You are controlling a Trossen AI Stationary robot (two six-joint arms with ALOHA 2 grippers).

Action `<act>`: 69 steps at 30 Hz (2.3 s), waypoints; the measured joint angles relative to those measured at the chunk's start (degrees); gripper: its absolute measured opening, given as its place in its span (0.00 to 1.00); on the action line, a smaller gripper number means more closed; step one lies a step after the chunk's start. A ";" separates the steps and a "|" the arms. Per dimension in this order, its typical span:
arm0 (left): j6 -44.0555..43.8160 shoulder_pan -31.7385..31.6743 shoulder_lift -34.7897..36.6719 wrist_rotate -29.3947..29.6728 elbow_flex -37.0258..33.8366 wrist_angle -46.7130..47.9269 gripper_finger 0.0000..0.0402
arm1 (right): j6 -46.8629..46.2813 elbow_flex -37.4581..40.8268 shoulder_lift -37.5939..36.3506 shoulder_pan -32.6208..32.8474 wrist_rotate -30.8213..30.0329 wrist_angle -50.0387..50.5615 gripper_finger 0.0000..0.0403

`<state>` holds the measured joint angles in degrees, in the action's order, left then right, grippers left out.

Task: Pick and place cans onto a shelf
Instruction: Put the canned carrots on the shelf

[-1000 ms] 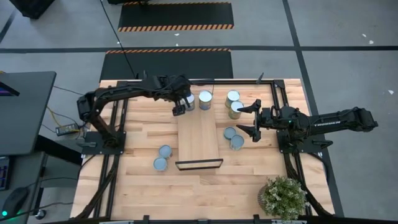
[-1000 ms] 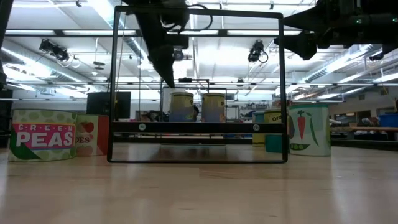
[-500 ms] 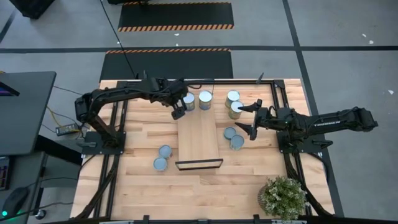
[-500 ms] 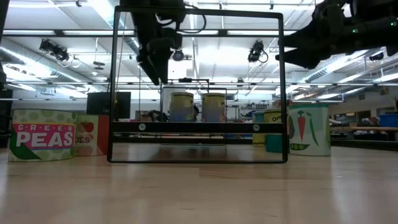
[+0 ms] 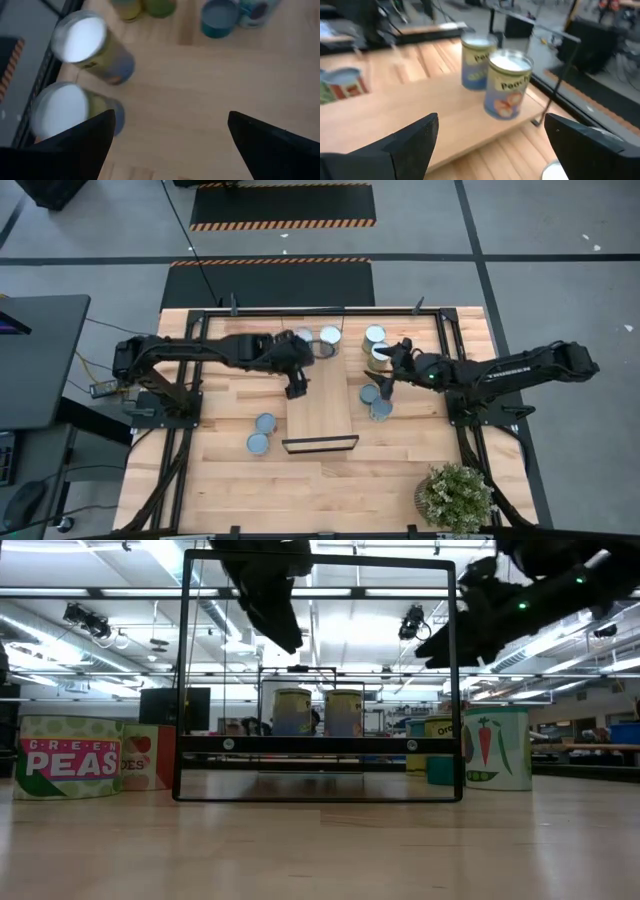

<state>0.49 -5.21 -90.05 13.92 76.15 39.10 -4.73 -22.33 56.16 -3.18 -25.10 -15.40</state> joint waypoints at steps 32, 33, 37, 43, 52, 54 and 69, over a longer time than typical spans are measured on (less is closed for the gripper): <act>-1.38 2.29 39.97 3.00 -43.07 -39.80 0.98 | 0.12 -41.96 25.82 -22.56 8.01 50.17 0.99; -1.45 2.29 40.64 2.98 -43.87 -41.06 0.98 | 0.13 -42.39 26.28 -23.05 8.94 50.43 0.99; -1.54 2.28 43.45 3.07 -49.01 -46.43 0.98 | 0.24 -45.33 29.06 -24.70 9.93 54.51 0.99; -1.50 2.01 49.04 4.79 -56.18 -53.53 0.98 | 0.21 -49.78 33.74 -26.97 10.24 59.18 0.99; -1.29 1.83 60.05 7.72 -60.47 -51.29 0.98 | -0.84 -50.77 38.74 -29.41 14.92 60.43 0.99; -0.57 1.81 62.59 8.16 -61.12 -50.24 0.98 | -0.64 -50.77 39.53 -30.09 14.89 60.50 0.99; 1.66 1.46 73.24 7.87 -63.50 -45.53 0.98 | -2.97 -50.81 42.17 -33.09 18.97 63.36 0.99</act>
<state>2.15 -3.75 -16.80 21.79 12.64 -6.44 -7.71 -73.14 98.32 -36.27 -6.13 47.96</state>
